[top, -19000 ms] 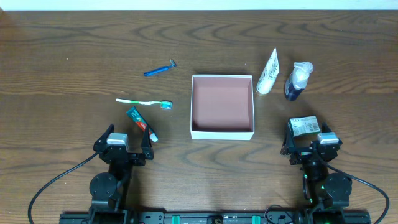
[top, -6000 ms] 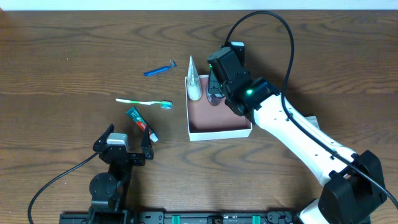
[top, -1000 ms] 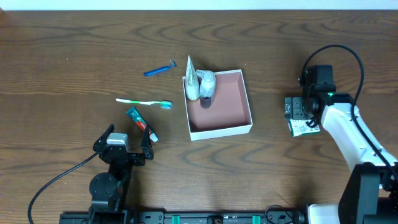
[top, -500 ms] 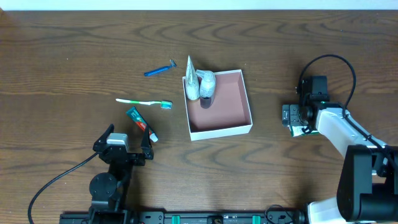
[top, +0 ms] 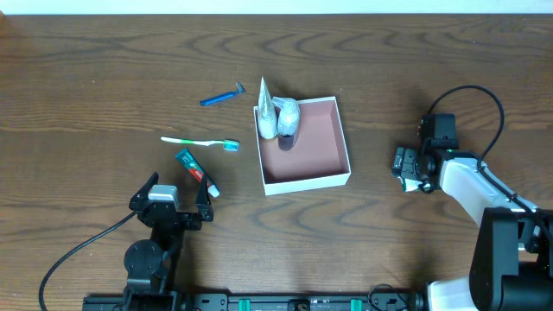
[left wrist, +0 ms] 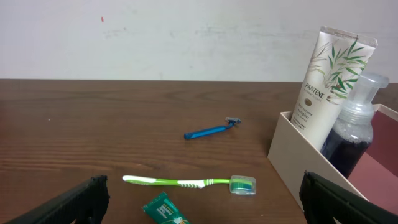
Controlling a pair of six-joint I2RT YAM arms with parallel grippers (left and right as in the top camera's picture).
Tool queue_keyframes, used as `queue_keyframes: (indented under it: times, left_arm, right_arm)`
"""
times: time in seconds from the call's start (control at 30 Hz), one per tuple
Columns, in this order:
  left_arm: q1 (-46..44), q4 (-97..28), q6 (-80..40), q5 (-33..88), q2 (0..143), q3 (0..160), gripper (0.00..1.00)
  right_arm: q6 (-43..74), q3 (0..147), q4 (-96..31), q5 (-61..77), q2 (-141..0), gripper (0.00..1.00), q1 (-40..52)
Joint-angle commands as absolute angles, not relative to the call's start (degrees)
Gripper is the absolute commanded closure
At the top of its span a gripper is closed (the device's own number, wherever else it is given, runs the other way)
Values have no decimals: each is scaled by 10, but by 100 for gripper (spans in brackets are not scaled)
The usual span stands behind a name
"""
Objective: Pack container
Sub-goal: 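Move the right gripper to the Dettol soap bar and grasp it, then carry the Dettol bar into the box and release it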
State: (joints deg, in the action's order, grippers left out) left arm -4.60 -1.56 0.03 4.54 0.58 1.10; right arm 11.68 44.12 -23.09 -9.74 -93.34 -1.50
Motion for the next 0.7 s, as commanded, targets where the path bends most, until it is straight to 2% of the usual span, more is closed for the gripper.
queue_keyframes:
  times: [0.0, 0.4, 0.67]
  left_arm:
    - [-44, -36, 4, 56, 3, 2, 2]
    - [-44, -36, 4, 56, 3, 2, 2]
    - [-44, -36, 4, 56, 3, 2, 2]
  right_arm:
    - [132, 409, -254, -87, -955, 21, -20]
    - [132, 435, -254, -50, -955, 22, -20]
    - [132, 514, -257, 94, -955, 20, -20]
